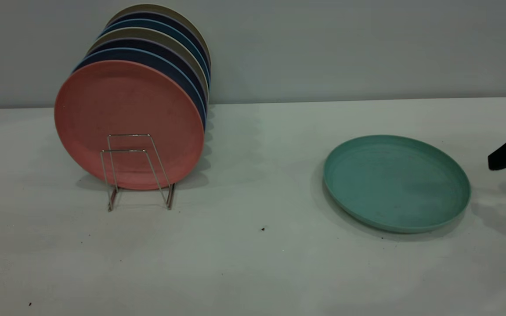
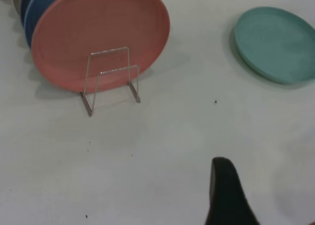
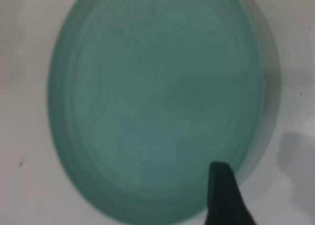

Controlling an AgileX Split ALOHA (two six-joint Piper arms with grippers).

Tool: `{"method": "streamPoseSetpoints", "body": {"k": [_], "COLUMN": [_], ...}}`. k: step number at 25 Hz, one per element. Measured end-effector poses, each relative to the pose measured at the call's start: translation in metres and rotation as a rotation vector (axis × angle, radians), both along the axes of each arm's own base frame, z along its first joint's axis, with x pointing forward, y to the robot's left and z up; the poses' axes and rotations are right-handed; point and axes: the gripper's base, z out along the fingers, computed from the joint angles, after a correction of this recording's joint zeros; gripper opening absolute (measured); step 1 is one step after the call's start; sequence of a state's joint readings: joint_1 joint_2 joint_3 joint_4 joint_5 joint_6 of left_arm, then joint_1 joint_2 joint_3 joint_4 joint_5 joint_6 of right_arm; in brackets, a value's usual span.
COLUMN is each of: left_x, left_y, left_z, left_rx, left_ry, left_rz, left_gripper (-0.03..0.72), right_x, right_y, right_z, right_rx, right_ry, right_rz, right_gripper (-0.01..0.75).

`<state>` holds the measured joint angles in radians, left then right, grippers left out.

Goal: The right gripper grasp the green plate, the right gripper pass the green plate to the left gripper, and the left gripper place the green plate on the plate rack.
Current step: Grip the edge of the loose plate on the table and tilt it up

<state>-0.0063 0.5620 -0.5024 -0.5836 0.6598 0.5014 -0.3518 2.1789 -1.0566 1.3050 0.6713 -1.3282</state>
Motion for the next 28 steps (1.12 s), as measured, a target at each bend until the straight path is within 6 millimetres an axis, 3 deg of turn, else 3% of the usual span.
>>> {"method": "streamPoseSetpoints", "body": {"k": [11,24,28], "left_x": [-0.001,-0.001,-0.001], "left_y": [-0.001,-0.001,-0.001], "left_z": [-0.001,-0.001,-0.001], "left_rx": [0.0,0.0,0.0], "left_ry": [0.017,0.019,0.019], "left_rz": [-0.011,-0.012,-0.012], "left_gripper": [0.453,0.453,0.453], "right_x": [0.012,0.024,0.025], "right_y": [0.002,0.048,0.055], "right_z": [-0.039,-0.046,-0.047], "right_rx": [0.072,-0.032,-0.055], "right_ry": [0.038,0.035,0.032], "right_rz": [-0.046,0.024,0.038], "right_gripper": [0.46,0.458,0.396]}}
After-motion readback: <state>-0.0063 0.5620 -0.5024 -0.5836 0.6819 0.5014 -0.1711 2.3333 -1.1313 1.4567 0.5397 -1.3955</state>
